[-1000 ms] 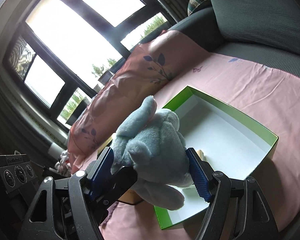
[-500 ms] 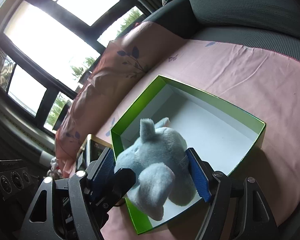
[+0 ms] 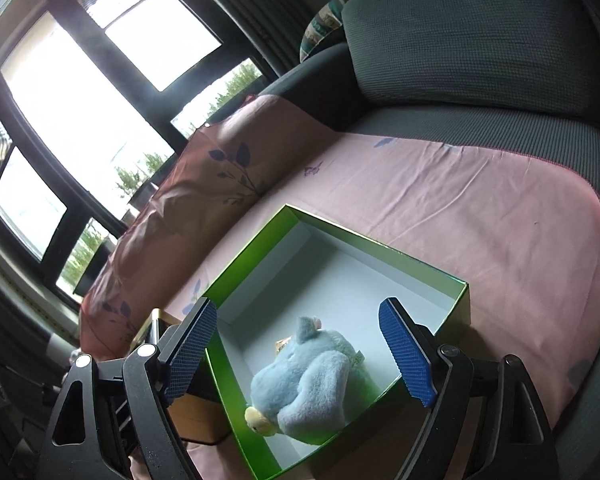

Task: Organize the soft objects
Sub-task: 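Move the right tool back to the red-and-white knitted sock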

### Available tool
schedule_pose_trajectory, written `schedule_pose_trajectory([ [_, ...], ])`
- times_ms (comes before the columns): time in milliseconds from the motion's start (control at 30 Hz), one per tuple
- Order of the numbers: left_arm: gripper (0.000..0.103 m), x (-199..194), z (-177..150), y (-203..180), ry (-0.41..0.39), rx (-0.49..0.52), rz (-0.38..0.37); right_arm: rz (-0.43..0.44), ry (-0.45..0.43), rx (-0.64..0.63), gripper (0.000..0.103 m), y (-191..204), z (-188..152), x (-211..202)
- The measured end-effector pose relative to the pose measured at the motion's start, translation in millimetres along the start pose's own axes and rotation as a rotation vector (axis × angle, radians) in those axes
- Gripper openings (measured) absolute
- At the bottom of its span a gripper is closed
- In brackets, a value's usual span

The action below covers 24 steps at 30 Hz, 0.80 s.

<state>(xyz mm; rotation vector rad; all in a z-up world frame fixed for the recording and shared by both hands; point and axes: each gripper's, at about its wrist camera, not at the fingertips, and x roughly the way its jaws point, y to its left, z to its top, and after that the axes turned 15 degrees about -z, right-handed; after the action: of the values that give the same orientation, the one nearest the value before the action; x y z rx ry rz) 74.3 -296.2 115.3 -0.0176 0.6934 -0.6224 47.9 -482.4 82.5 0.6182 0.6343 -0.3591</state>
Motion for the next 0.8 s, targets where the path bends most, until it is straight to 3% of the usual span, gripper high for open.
schedule_pose_trajectory([
  [233, 0.100, -35.0, -17.4, 36.1, -0.004, 0.000, 0.227, 0.034, -0.056, -0.048, 0.088, 19.7, -4.1, -18.9],
  [433, 0.101, -60.9, -44.9, 87.2, 0.024, -0.054, 0.400, 0.024, -0.050, -0.149, 0.088, 51.7, -17.1, -21.1],
  [667, 0.101, -82.7, -84.4, 159.5, 0.113, -0.227, 0.514, 0.019, -0.024, -0.280, 0.088, 97.2, -39.8, -20.0],
  [800, 0.101, -90.8, -108.3, 199.4, 0.149, -0.365, 0.507, 0.095, 0.051, -0.367, 0.088, 128.8, -58.5, -19.1],
])
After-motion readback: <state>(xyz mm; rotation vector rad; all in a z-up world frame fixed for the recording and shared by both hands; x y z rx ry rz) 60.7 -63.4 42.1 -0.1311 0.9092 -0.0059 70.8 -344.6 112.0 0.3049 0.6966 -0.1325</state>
